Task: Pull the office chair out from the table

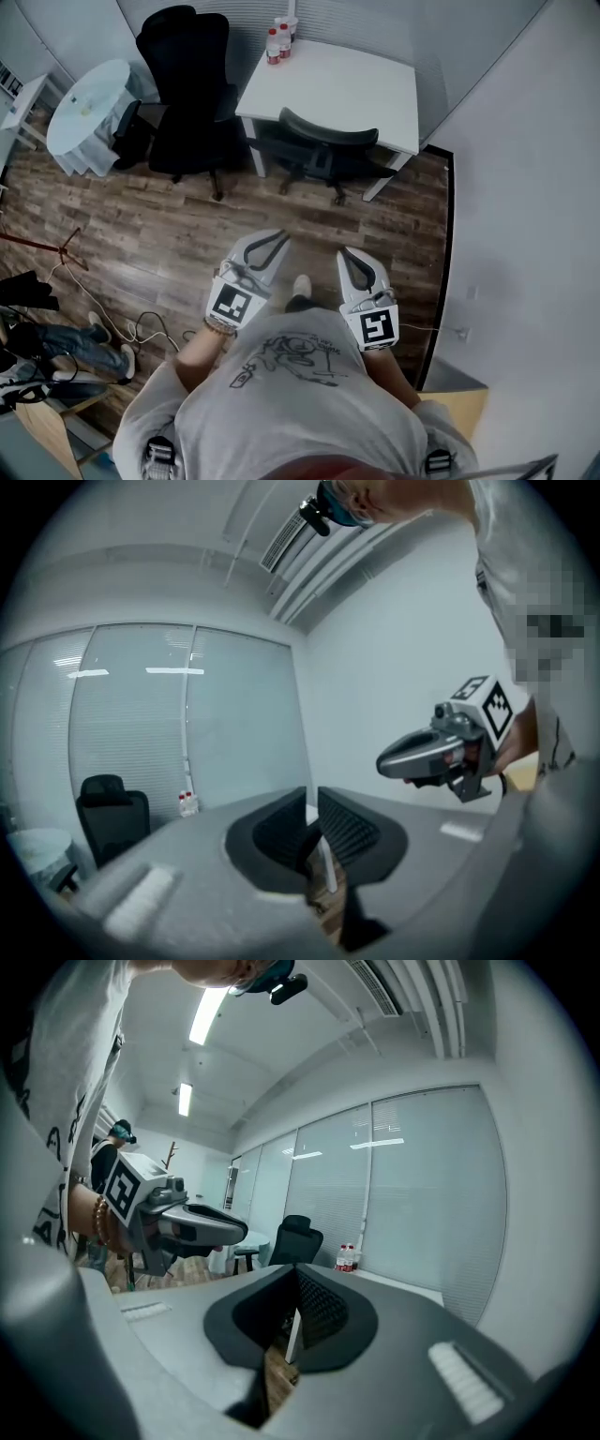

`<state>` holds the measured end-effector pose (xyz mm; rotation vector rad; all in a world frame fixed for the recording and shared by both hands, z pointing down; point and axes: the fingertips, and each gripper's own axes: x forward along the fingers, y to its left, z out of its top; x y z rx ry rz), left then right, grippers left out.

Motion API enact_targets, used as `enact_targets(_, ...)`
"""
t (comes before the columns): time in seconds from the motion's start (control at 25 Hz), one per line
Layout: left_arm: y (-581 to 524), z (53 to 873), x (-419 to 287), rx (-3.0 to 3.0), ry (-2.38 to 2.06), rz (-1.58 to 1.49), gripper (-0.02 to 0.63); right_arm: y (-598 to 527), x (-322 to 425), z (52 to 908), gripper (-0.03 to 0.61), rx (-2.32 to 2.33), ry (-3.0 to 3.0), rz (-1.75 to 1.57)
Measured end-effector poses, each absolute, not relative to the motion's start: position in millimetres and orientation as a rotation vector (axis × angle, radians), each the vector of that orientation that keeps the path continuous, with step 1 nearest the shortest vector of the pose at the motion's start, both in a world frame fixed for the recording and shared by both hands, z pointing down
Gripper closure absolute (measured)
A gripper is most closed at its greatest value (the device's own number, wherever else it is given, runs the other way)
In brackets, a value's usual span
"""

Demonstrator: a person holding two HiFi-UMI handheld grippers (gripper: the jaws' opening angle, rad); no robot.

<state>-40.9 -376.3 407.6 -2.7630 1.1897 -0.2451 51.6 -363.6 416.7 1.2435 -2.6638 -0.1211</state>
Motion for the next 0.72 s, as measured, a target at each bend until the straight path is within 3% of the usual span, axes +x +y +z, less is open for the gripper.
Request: enact_targets(0.72,-544,483,-19,-2.496,1.029,-0.787,0.541,-513,82,458,0.538,1.029,-2.478,-0.310)
